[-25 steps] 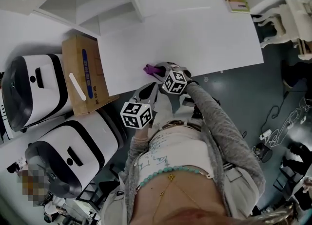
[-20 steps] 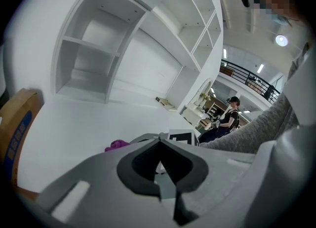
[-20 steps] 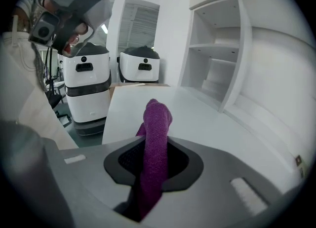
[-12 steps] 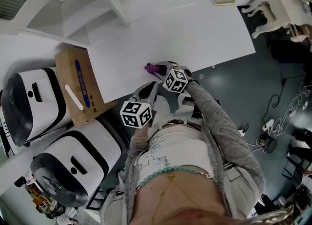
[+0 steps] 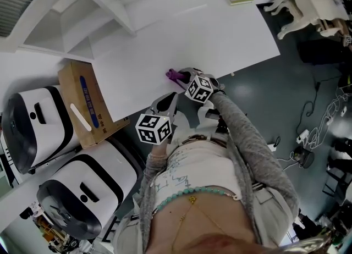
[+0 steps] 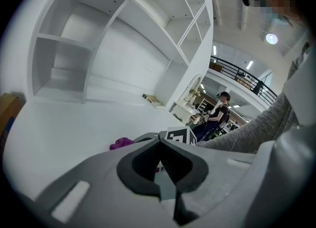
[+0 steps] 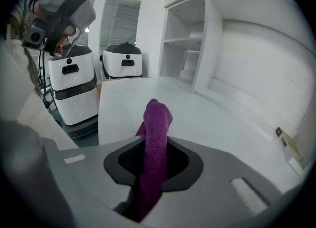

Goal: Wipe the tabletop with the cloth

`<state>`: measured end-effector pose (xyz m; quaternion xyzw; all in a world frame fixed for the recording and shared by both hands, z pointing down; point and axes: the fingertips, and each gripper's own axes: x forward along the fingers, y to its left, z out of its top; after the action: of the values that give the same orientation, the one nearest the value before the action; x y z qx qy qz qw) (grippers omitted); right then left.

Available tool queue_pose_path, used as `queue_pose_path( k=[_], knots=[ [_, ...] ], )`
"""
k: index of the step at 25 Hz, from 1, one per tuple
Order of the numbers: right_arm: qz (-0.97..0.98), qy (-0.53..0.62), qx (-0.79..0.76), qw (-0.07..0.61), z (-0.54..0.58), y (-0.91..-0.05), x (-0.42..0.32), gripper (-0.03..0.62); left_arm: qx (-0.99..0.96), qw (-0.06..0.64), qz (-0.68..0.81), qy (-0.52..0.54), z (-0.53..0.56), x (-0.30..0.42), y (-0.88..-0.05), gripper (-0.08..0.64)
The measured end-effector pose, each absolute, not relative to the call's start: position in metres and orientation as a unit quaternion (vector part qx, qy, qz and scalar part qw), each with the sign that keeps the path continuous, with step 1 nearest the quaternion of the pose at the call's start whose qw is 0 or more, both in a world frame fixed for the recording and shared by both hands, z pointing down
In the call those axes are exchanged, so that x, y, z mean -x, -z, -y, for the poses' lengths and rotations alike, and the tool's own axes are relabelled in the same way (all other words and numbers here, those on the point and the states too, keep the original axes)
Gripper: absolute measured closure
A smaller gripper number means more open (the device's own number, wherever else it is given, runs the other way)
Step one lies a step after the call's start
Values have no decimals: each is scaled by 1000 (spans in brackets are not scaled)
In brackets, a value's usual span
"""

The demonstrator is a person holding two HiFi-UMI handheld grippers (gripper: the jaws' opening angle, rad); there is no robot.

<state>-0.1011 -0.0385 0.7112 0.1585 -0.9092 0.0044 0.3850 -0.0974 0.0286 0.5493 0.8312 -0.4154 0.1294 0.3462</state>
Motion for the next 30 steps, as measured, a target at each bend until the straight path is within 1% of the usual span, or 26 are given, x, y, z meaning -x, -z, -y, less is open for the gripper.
queue_pose_path(
  k=[13,30],
  knots=[
    [899,-40,-194,390,54,-713,46,503,-843,340,394,-136,-21,56,-548,560],
    [893,-50,-200,399,68,-715,-10,503,-851,328,384,-141,-12,10,-544,560]
  ],
)
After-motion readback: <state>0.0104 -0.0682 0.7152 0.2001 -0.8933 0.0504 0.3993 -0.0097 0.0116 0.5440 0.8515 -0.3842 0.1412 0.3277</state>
